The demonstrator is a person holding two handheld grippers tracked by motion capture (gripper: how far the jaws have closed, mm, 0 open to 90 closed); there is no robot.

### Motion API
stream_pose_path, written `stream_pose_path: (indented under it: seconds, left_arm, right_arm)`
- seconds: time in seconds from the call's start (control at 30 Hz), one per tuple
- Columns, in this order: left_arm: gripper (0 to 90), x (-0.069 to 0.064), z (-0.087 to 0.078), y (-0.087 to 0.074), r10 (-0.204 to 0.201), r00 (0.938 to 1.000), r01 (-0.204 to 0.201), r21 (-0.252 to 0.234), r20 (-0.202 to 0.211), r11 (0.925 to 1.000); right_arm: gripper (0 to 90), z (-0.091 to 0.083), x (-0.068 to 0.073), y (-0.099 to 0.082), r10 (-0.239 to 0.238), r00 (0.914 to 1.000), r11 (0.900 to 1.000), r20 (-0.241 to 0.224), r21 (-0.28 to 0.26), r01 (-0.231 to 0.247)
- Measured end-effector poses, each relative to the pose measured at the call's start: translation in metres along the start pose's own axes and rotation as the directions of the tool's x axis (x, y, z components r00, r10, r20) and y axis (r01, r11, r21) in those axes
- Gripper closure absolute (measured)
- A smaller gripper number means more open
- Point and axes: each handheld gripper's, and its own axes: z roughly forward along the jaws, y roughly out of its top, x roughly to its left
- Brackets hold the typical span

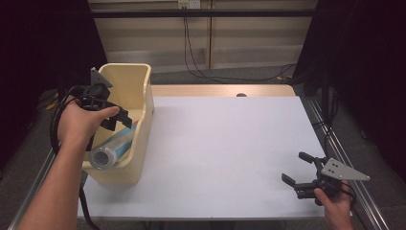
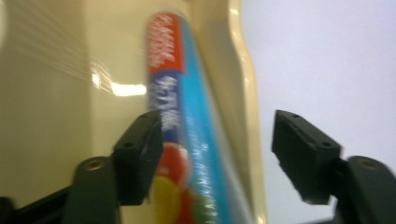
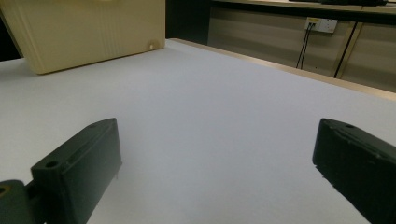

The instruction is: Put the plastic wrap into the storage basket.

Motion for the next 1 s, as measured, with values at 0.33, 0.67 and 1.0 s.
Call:
stream_pose_path:
  seconds: [0.33, 0.67, 1.0]
  left_arm:
    - [23.7, -0.034, -0.006, 0.007, 0.089, 0.9952, -0.087, -0.051, 0.039, 0.9949]
    - [19.2, -0.069, 0.006, 0.005, 0.189, 0.9772, -0.183, -0.069, 0.097, 0.9807]
    - [15.5, -0.091, 0.025, 0.000, 0.254, 0.9571, -0.245, -0.081, 0.139, 0.9661]
  right_arm:
    - [0.6, -0.003, -0.001, 0.000, 0.006, 0.9999, 1.0000, 0.010, -0.003, -0.006]
    - [0.5, -0.004, -0.001, -0.001, 0.002, 1.0000, 1.0000, 0.004, 0.000, -0.002]
    - [0.6, -0.002, 0.000, 0.000, 0.001, 1.0000, 1.0000, -0.001, 0.000, -0.001]
